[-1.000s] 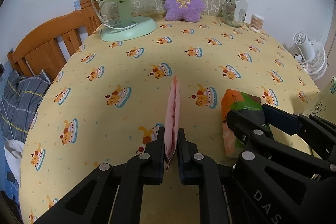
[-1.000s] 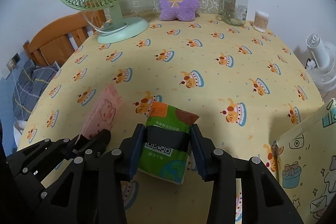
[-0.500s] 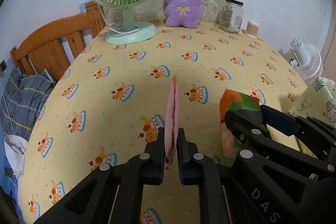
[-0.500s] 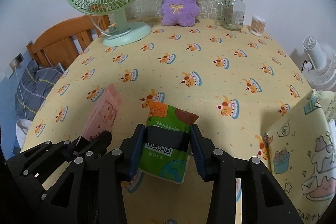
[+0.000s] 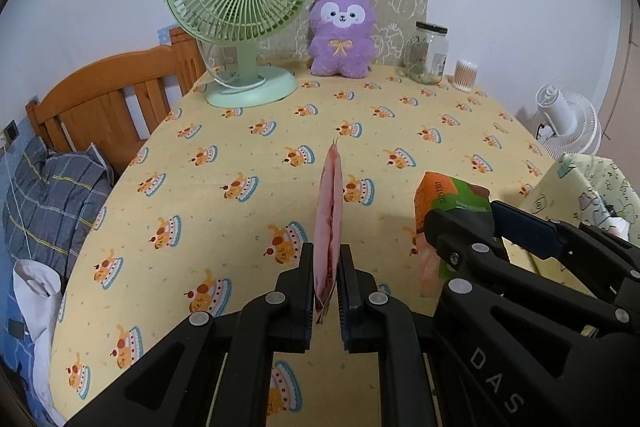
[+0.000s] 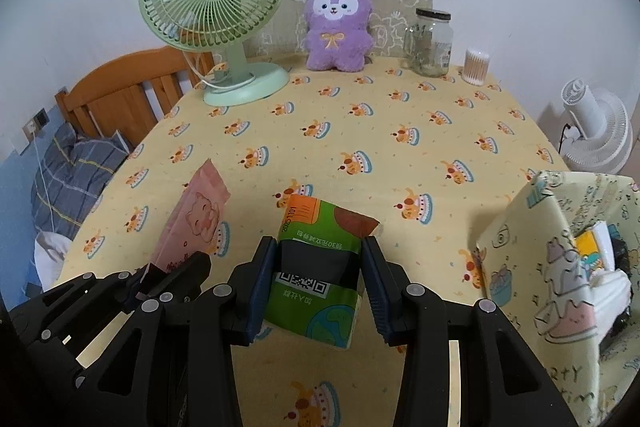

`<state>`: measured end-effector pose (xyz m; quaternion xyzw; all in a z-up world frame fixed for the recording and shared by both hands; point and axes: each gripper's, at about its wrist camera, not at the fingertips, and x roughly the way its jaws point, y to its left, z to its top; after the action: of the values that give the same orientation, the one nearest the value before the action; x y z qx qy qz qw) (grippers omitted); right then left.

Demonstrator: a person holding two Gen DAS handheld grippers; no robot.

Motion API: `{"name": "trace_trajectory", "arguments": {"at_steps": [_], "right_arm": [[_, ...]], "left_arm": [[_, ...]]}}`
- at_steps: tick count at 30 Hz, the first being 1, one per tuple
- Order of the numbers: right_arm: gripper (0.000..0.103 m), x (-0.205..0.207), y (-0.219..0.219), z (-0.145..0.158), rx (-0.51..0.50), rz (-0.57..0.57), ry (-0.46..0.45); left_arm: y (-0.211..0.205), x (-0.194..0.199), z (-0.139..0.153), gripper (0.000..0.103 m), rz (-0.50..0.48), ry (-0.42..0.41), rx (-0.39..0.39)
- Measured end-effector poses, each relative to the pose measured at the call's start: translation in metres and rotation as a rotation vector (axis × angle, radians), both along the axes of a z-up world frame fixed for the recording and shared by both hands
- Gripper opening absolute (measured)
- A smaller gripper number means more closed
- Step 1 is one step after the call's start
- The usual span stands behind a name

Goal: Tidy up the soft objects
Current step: 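Lift both tissue packs and carry them over the fabric box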

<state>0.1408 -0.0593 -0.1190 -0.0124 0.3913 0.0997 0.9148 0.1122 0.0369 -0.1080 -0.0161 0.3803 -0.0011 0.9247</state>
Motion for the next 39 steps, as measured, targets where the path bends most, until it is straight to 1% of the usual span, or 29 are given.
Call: {"name": "trace_trajectory", "arguments": {"at_steps": [6,18,39], "right_arm": [[0.046,-0.012,-0.005,0.017,0.007,0.005,-0.031],[0.046,-0.032,-0.019,0.047,0.026,0.001,-0.088],[0.046,-0.048,-0.043,0.095,0.034,-0.001,-0.191]], "left_arm": [[-0.006,-0.013,0.016,0.008,0.001,-0.038,-0.008],[-0.02,-0.03,0.045,0.008,-0.012,-0.097,0.004],[-0.043,-0.044,0.088,0.008,-0.036,-0.197,0.008]]}}
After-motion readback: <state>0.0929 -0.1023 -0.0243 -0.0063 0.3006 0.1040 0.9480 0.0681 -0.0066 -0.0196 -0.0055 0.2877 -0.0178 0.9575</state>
